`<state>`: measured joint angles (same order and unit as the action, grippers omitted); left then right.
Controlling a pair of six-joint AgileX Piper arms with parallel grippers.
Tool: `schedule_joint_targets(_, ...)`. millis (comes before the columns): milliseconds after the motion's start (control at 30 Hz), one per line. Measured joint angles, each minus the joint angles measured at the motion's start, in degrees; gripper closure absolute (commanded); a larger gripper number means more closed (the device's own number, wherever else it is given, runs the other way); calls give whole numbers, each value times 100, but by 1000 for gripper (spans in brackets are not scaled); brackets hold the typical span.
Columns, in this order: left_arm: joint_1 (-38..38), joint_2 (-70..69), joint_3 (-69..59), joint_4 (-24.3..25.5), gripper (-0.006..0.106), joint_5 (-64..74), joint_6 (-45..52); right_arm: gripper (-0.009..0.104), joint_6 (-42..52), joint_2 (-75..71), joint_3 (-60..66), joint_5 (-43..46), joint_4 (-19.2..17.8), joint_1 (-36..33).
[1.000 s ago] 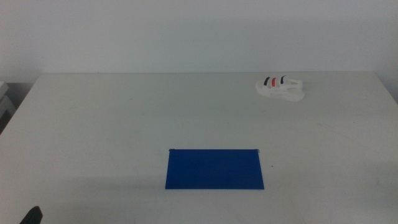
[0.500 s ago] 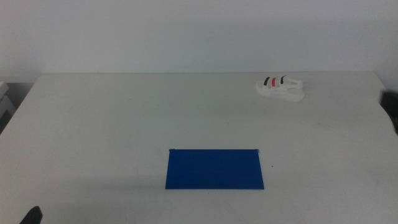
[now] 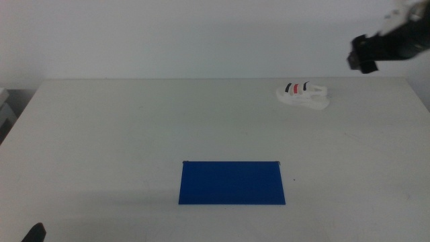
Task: Use one arm to grab the shoe from the table and place it on the mat.
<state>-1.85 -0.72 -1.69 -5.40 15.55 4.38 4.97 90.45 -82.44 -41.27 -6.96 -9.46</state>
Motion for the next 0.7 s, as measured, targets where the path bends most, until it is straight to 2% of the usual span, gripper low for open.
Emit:
schedule_joint_targets(200, 0, 0, 0, 0, 7, 0, 0, 5, 1867, 1634, -1854, -1604, 605, 0)
schedule_joint_targets(333, 0, 0, 0, 0, 7, 0, 0, 5, 2881, 2534, -2777, -1967, 919, 0)
schedule_joint_targets(567, 0, 0, 0, 0, 7, 0, 0, 5, 3230, 3552, -3940, -1958, 1397, 136)
schedule_joint_targets(700, 0, 0, 0, 0, 7, 0, 0, 5, 3332, 3868, -4203, -1672, 1428, 247)
